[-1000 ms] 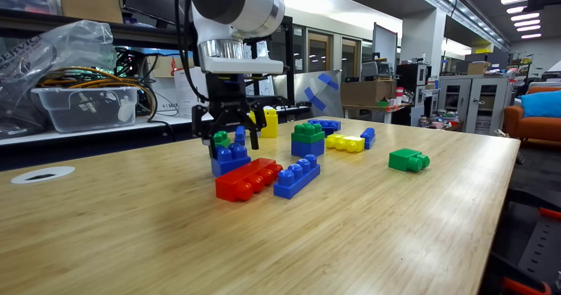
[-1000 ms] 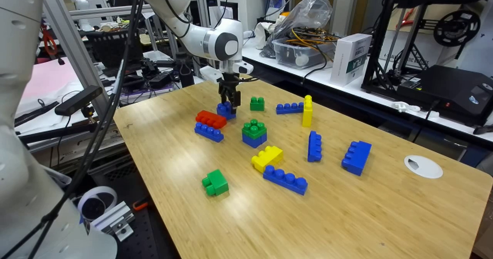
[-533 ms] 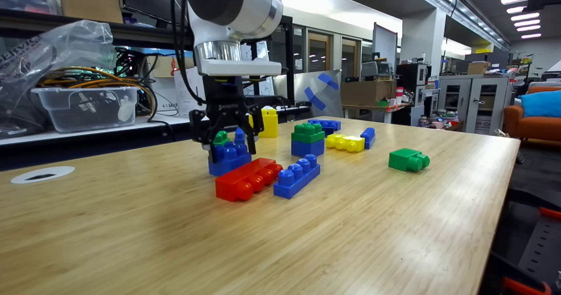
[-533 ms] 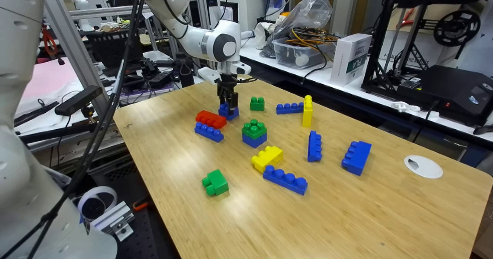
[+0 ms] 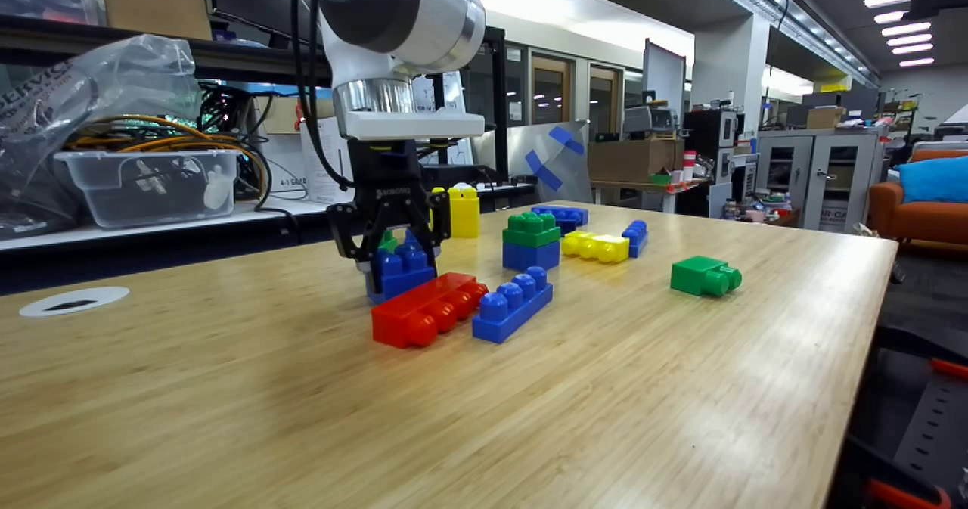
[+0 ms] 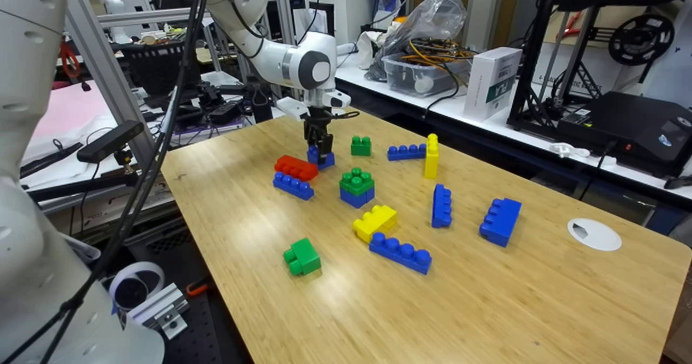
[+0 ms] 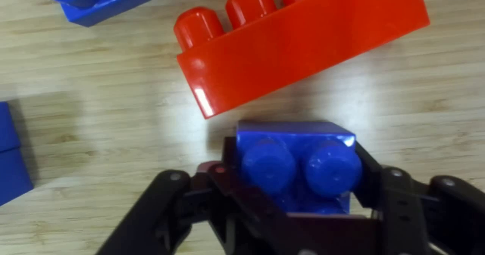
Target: Pick a blue block and put it on the stack of blocks
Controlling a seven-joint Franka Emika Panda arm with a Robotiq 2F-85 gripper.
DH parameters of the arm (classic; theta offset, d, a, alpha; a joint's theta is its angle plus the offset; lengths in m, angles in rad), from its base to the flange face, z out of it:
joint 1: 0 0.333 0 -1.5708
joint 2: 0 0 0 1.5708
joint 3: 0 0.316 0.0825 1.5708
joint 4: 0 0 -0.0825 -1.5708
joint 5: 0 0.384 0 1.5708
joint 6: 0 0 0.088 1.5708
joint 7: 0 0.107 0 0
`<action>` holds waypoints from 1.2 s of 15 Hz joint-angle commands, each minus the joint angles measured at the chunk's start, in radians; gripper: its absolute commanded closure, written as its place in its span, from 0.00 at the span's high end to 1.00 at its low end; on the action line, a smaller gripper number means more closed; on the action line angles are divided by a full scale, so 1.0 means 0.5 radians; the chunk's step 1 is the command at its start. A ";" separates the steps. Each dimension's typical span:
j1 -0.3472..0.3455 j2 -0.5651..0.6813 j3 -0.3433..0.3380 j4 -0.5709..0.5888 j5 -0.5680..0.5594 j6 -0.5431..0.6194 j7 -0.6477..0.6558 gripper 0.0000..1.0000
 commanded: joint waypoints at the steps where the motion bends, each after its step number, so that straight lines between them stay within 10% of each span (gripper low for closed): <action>1: 0.020 -0.059 -0.034 -0.024 -0.027 0.020 0.000 0.44; 18: -0.305 -1.241 0.029 -0.608 -0.124 -0.348 -0.843 0.44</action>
